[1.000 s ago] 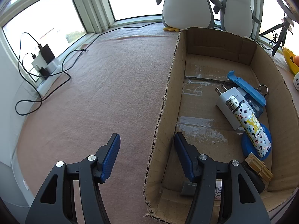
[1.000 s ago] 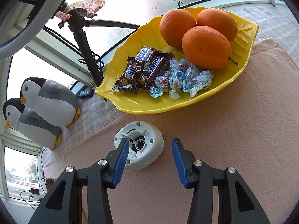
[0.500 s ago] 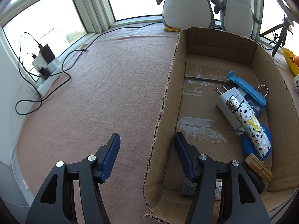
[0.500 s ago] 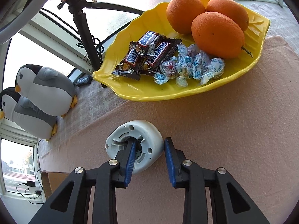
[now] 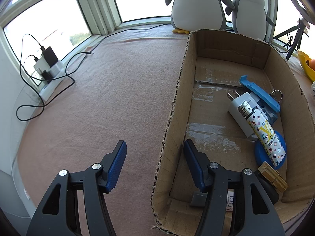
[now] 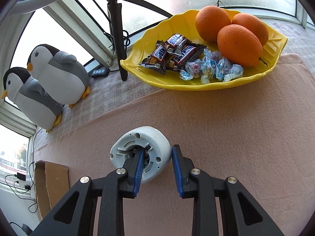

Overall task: Organize rigid objects
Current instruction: 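Carry the white plug adapter with the right tool into the box and release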

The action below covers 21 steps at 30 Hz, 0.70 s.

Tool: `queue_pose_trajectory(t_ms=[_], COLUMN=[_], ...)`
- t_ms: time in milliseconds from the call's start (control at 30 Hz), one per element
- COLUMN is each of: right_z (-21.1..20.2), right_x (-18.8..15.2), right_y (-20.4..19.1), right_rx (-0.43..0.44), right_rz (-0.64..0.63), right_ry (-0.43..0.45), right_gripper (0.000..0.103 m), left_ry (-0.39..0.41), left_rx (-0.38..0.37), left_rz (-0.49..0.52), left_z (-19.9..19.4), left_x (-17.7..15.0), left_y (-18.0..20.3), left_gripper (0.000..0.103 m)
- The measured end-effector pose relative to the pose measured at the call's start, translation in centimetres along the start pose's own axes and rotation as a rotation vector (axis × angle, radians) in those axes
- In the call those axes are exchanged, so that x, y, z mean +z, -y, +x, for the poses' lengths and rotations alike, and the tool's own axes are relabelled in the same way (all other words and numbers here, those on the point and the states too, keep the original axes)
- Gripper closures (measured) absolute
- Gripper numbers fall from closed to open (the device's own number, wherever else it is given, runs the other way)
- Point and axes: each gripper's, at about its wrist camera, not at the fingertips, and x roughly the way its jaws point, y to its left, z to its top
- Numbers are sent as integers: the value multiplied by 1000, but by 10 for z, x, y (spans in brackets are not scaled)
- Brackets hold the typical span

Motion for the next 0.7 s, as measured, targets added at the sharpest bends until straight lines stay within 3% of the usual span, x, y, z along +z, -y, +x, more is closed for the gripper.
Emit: queue_pose_trajectory(t_ms=[700], right_z=[-34], right_x=[-46], right_y=[-152], right_rx=[212], right_rz=[-312], right_ry=[-16], right_gripper=[78], left_ry=[1], left_rx=[0], left_rz=[-1], left_z=[0], left_x=[0], left_y=[0], left_gripper=[43])
